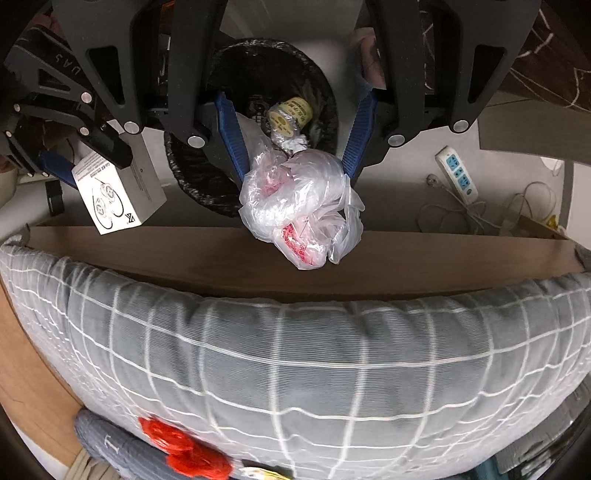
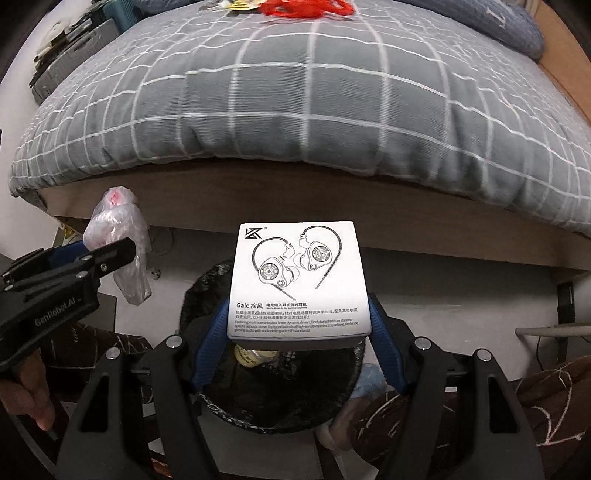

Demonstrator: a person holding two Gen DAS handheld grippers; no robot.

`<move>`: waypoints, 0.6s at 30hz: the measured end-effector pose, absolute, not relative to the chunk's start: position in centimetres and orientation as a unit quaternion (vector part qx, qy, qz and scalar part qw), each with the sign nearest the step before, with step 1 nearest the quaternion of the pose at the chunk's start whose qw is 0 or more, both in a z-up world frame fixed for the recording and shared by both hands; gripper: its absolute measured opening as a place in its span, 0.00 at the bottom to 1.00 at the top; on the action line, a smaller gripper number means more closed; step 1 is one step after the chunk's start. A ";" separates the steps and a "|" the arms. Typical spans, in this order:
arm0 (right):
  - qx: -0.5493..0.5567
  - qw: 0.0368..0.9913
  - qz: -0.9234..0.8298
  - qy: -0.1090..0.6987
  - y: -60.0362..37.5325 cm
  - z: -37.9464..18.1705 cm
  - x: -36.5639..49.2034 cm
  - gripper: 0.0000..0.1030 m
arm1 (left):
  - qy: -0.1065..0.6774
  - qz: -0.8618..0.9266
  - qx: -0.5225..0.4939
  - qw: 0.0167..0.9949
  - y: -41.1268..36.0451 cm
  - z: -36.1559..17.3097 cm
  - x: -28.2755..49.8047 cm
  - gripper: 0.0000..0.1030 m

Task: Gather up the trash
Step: 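Carry the clear bag and earphone box down over the trash bin, then open the right tool to drop the earphone box into the bin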

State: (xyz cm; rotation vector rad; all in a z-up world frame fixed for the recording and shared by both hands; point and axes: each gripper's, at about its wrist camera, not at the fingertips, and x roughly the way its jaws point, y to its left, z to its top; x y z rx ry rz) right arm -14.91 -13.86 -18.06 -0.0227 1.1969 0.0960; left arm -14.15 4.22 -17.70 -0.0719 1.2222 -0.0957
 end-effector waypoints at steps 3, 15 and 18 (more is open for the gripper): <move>-0.011 0.826 0.056 0.561 -12.7 -18.0 -14.5 0.65 | 0.573 -0.037 -0.037 0.818 5.0 -17.7 -14.3 0.48; -0.028 0.839 0.049 0.541 -12.5 -17.1 -15.2 0.84 | 0.579 -0.041 -0.039 0.813 5.1 -18.2 -14.1 0.48; -0.021 0.840 0.035 0.541 -14.0 -17.0 -15.3 0.90 | 0.580 -0.053 -0.033 0.813 3.5 -18.4 -13.7 0.48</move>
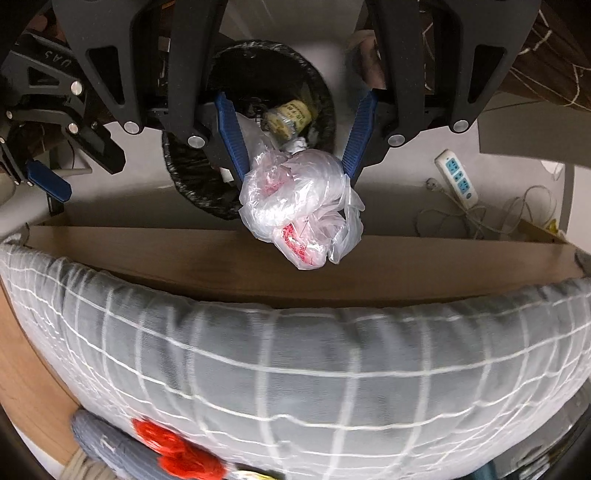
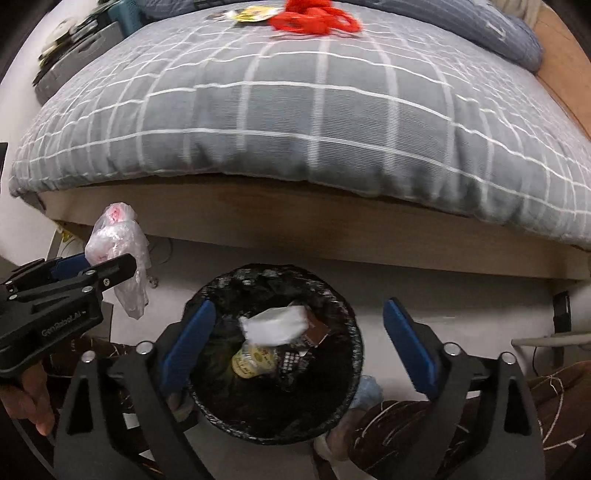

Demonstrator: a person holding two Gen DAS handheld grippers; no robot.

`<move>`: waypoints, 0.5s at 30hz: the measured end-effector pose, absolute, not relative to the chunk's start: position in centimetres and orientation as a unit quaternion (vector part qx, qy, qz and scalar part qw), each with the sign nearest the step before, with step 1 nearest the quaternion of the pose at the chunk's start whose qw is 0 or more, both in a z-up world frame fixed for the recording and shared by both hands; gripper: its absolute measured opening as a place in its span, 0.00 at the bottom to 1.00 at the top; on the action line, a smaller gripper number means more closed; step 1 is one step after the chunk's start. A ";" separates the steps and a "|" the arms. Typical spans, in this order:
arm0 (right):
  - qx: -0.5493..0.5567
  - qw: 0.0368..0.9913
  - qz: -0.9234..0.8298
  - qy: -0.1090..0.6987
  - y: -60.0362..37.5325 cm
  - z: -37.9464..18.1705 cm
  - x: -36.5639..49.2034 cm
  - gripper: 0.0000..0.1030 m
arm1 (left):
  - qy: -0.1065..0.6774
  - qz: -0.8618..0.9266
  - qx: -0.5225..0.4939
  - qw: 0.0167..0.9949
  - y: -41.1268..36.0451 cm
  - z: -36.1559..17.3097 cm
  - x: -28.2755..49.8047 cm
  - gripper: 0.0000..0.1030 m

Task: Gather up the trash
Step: 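Open the right tool to drop the earphone box into the bin, then open the left tool to drop the clear plastic bag into the bin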

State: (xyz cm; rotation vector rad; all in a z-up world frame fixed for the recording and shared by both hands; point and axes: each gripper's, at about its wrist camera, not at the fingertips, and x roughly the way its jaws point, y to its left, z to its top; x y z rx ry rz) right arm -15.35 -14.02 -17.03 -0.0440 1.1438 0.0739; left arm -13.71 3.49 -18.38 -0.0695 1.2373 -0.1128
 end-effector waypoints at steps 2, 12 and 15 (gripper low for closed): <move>-0.020 0.843 0.019 0.538 -15.3 -16.9 -15.6 0.92 | 0.580 -0.061 -0.029 0.812 2.5 -18.5 -13.6 0.48; 0.015 0.846 -0.042 0.531 -22.5 -16.5 -16.0 0.93 | 0.584 -0.101 -0.005 0.805 -2.8 -18.6 -13.2 0.48; 0.024 0.847 -0.051 0.529 -23.6 -16.3 -16.3 0.93 | 0.585 -0.107 -0.002 0.804 -3.7 -18.9 -13.0 0.49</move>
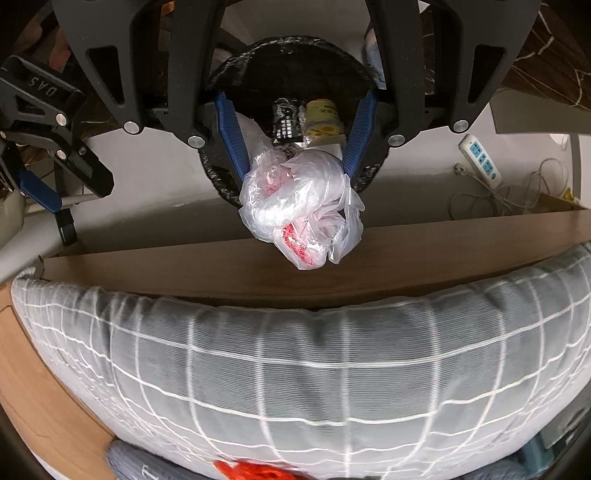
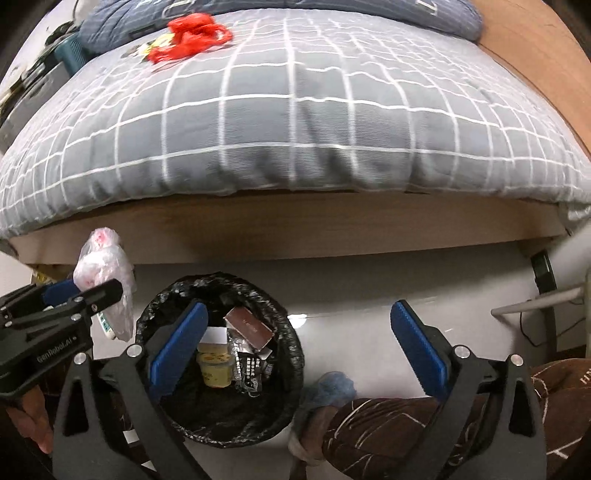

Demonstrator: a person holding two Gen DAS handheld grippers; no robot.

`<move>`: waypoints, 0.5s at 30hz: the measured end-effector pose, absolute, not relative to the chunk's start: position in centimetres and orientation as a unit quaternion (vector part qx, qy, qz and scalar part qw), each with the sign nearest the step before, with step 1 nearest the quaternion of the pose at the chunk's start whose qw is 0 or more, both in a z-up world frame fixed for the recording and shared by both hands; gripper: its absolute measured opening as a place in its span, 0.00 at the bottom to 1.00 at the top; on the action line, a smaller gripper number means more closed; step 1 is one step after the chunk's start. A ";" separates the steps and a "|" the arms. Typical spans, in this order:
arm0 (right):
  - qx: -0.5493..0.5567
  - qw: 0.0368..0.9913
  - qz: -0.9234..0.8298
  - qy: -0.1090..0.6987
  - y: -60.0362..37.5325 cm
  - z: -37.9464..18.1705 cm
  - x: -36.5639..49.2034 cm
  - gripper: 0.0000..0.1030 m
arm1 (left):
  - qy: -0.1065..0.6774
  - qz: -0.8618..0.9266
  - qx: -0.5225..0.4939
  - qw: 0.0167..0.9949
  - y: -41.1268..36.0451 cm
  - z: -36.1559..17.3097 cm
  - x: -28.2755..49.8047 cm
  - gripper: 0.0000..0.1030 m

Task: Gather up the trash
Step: 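Open the left tool to drop the clear plastic bag into the bin, then raise both open tools back over the red bag and snack wrapper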

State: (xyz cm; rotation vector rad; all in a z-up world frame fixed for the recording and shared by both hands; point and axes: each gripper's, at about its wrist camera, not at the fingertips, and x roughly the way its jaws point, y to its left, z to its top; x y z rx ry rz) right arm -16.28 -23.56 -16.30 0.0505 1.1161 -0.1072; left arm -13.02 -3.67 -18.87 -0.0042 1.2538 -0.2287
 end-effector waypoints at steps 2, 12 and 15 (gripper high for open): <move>0.026 0.846 -0.054 0.529 -23.8 -16.3 -16.3 0.93 | 0.584 -0.108 -0.001 0.805 -4.3 -18.8 -13.0 0.50; 0.032 0.848 -0.053 0.526 -23.3 -16.5 -16.2 0.93 | 0.566 -0.092 0.017 0.819 -4.2 -18.2 -13.1 0.76; 0.031 0.851 -0.049 0.521 -22.7 -16.1 -16.0 0.93 | 0.555 -0.084 0.018 0.827 -3.7 -17.3 -12.9 0.84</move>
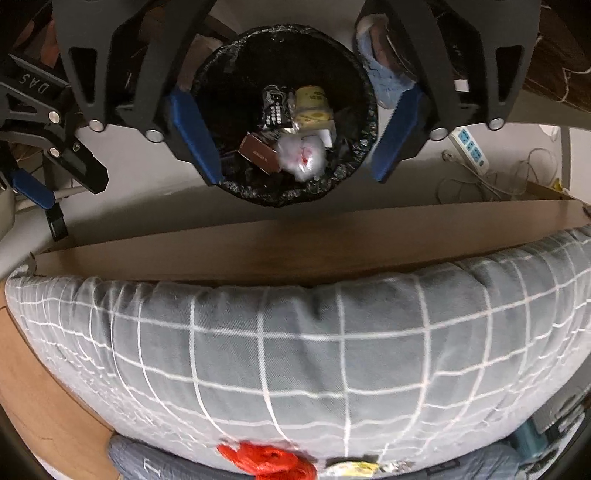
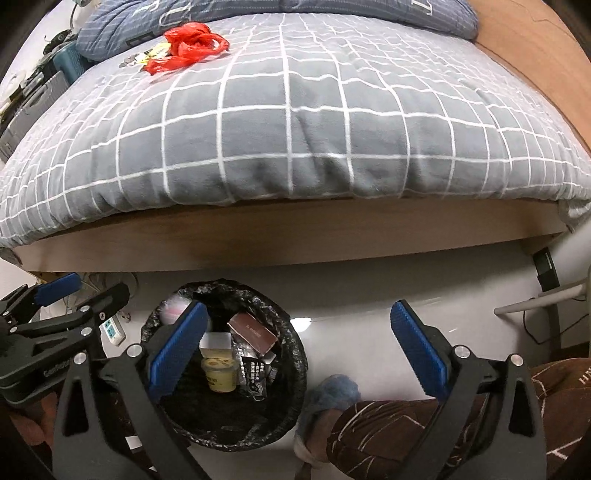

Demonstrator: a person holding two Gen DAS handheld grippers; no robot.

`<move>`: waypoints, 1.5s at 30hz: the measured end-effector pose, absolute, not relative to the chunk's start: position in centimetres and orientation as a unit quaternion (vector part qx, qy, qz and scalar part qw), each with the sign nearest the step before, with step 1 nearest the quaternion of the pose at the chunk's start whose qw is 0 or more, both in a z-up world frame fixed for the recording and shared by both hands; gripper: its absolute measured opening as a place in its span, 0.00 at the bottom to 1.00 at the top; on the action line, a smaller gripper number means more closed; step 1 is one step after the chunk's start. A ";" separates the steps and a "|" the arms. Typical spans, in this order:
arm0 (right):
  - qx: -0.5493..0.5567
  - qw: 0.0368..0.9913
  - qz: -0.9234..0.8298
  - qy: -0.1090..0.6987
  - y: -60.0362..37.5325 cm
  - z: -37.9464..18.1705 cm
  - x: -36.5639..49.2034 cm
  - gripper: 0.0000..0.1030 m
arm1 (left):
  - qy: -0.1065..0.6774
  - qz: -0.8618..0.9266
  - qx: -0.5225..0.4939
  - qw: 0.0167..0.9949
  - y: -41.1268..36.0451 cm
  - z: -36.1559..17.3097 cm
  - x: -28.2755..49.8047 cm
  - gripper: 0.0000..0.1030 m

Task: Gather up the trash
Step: 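Raise both open tools back over the red bag and snack wrapper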

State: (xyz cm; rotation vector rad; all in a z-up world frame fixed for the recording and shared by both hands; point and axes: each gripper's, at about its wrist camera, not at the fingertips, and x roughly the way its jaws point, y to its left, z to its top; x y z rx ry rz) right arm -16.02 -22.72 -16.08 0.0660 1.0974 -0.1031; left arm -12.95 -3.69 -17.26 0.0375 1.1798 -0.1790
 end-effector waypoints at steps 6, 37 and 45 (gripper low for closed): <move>0.028 0.869 -0.044 0.493 -21.9 -14.2 -15.5 0.93 | 0.533 -0.060 0.009 0.844 -1.8 -15.5 -12.5 0.94; -0.011 0.940 0.011 0.342 -16.8 -4.4 -5.9 0.93 | 0.426 -0.007 0.005 0.905 4.6 -6.6 -4.0 0.94; -0.012 0.936 0.022 0.351 -15.6 -4.7 -1.6 0.93 | 0.427 -0.007 -0.005 0.904 5.5 -6.6 0.0 0.94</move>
